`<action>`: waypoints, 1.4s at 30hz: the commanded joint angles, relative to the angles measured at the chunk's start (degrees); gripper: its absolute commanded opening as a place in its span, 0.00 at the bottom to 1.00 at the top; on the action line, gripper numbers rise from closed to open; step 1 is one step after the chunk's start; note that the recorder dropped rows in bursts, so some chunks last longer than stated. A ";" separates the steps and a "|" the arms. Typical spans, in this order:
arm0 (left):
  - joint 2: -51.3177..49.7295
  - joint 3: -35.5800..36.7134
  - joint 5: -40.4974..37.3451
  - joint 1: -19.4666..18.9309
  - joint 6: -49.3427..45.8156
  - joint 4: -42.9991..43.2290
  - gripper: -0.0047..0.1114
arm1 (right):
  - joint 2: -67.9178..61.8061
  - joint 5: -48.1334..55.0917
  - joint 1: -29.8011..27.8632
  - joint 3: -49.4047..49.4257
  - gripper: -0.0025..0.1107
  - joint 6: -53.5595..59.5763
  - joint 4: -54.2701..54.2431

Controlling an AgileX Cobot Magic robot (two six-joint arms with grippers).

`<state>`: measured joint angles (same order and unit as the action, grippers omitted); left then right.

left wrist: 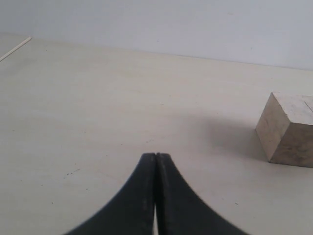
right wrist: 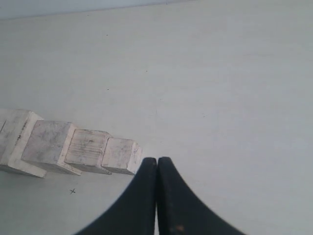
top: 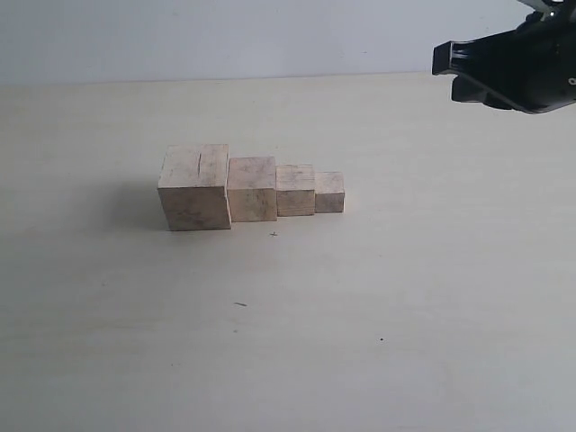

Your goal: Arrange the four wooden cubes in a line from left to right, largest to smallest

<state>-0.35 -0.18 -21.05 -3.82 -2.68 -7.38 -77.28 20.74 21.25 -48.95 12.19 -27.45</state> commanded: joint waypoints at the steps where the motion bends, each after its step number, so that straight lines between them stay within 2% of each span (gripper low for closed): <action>1: 0.35 0.18 0.62 0.34 -0.01 0.05 0.04 | 0.60 0.44 0.10 0.26 0.02 -0.17 0.02; 29: 0.35 0.18 0.62 0.34 -0.01 0.05 0.04 | 0.47 0.44 0.10 0.26 0.02 -0.17 0.02; 34: 0.35 0.18 0.62 0.34 -0.01 0.05 0.04 | 0.98 -4.84 0.10 0.26 0.02 -0.17 0.26; 42: 0.35 0.18 0.62 0.34 -0.01 0.05 0.04 | 5.54 -4.75 0.10 0.26 0.02 0.00 0.81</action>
<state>-0.35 -0.18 -21.05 -3.82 -2.68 -7.38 -73.91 16.76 21.25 -48.95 12.06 -27.34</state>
